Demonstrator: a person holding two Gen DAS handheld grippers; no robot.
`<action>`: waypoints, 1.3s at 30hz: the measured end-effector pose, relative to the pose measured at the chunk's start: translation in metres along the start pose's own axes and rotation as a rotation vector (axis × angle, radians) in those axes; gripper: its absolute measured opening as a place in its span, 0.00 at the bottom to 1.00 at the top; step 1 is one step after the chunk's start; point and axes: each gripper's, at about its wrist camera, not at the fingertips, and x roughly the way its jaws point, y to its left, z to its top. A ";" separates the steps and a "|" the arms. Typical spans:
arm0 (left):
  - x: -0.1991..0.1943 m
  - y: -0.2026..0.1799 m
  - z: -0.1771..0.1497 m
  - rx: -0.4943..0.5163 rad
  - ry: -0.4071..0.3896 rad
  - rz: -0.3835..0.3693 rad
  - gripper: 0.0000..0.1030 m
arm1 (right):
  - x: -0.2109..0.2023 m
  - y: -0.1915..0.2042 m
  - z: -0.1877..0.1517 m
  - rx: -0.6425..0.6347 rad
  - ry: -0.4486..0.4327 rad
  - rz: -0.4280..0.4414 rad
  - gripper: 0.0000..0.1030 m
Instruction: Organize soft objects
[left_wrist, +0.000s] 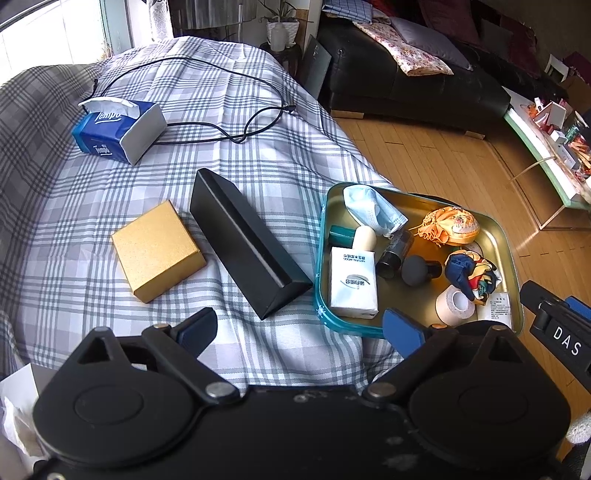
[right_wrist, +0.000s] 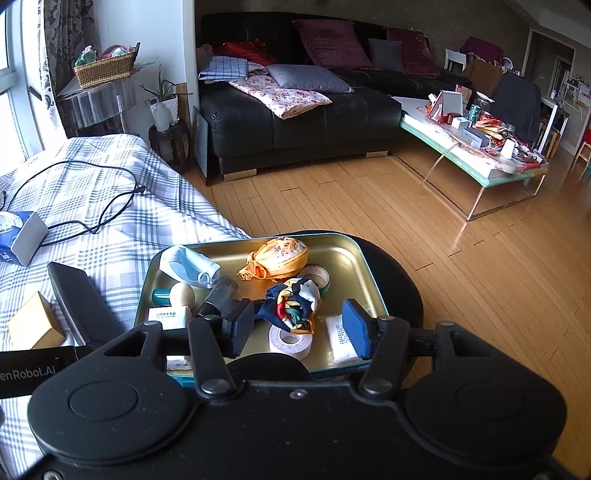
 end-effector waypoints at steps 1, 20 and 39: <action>0.000 0.000 0.000 0.001 -0.001 0.001 0.94 | 0.000 0.000 0.000 0.000 0.001 0.000 0.52; -0.001 0.001 0.001 0.010 -0.009 0.018 0.94 | 0.004 0.002 -0.001 -0.005 0.021 -0.004 0.52; -0.004 0.000 0.000 0.024 -0.024 0.038 0.94 | 0.006 0.004 -0.001 -0.008 0.032 0.001 0.52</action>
